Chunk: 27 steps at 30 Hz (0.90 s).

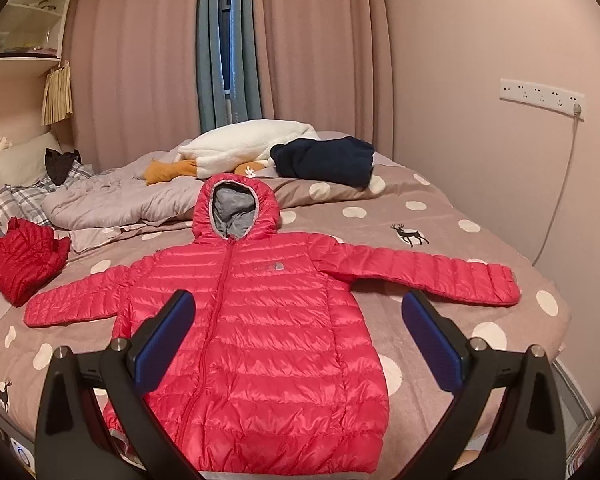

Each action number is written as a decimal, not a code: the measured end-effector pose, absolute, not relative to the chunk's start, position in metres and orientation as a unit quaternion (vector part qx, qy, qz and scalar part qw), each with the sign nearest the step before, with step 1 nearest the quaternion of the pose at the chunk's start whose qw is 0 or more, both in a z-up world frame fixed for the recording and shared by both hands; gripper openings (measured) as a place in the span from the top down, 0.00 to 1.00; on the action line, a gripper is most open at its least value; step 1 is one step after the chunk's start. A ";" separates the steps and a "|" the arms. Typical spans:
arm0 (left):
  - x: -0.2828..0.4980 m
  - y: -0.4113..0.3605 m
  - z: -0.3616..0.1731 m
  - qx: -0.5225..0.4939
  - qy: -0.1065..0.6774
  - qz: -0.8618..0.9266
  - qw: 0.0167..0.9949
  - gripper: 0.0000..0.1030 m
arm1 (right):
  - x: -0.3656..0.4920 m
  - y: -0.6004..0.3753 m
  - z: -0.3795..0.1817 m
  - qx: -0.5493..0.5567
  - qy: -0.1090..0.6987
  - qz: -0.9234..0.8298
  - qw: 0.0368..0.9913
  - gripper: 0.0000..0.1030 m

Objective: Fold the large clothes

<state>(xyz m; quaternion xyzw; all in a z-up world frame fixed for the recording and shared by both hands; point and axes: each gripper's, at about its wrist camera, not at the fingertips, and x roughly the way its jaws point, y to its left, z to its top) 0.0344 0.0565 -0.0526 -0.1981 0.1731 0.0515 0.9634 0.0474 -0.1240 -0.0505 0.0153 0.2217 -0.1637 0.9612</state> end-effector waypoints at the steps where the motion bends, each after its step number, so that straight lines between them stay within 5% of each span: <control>1: 0.034 0.056 -0.052 -0.198 0.172 0.052 0.964 0.00 | 0.047 -0.123 -0.050 0.013 0.221 -0.162 0.962 0.00; 27: 0.044 0.052 -0.055 -0.199 0.187 0.079 0.959 0.00 | 0.028 -0.149 -0.029 -0.014 0.214 -0.155 0.964 0.00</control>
